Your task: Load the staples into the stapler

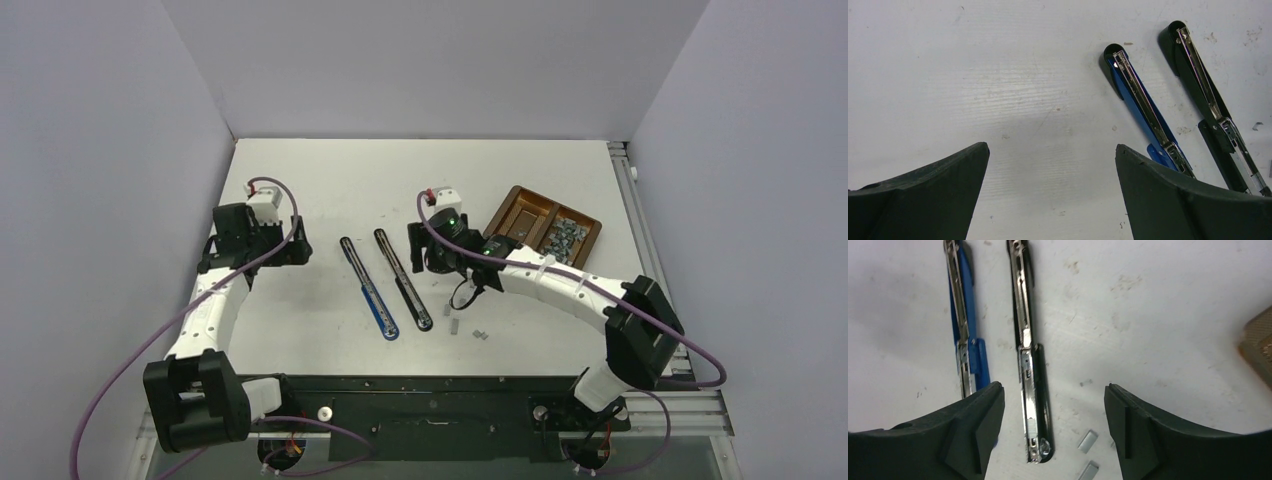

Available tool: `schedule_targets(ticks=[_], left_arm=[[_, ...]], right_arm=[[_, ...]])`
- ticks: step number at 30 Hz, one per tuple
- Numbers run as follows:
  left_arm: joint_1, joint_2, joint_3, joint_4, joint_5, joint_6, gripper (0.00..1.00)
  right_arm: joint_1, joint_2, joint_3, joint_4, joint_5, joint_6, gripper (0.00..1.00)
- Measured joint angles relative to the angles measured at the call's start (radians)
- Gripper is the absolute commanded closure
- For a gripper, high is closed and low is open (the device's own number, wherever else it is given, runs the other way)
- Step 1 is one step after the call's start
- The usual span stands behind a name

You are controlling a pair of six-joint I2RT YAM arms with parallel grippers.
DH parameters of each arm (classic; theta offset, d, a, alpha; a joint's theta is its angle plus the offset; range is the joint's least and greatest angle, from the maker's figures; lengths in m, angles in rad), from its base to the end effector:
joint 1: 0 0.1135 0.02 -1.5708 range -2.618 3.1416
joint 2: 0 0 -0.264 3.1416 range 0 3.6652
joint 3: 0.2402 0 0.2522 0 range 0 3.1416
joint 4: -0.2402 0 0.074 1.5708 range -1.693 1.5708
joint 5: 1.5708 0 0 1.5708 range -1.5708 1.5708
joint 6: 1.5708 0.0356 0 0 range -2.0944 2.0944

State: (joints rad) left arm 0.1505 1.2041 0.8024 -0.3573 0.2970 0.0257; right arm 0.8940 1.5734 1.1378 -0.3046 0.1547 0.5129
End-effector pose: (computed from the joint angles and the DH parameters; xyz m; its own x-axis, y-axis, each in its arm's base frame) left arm 0.2514 0.0276 0.2450 -0.6785 -0.0780 -0.7305 0.0840 0.9796 -0.1827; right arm 0.2227 0.2684 0.2549 -0.7111 -0.1109 -0.6943 -0.4018 0.8745 0.2718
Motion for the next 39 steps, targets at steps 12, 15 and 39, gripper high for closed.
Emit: schedule_targets(ticks=[12,15,39], left_arm=[[0.004,0.008,0.126,-0.095,-0.085,0.019,0.04],[0.004,0.023,0.159,-0.125,-0.094,0.03,0.04],[0.006,0.042,0.168,-0.15,-0.122,0.039,0.04]], right_arm=[[-0.074,0.018,0.065,-0.203,-0.027,0.032,0.53],[-0.074,0.019,0.026,-0.219,-0.057,0.067,0.59],[-0.055,0.18,-0.04,-0.244,-0.147,0.164,0.62]])
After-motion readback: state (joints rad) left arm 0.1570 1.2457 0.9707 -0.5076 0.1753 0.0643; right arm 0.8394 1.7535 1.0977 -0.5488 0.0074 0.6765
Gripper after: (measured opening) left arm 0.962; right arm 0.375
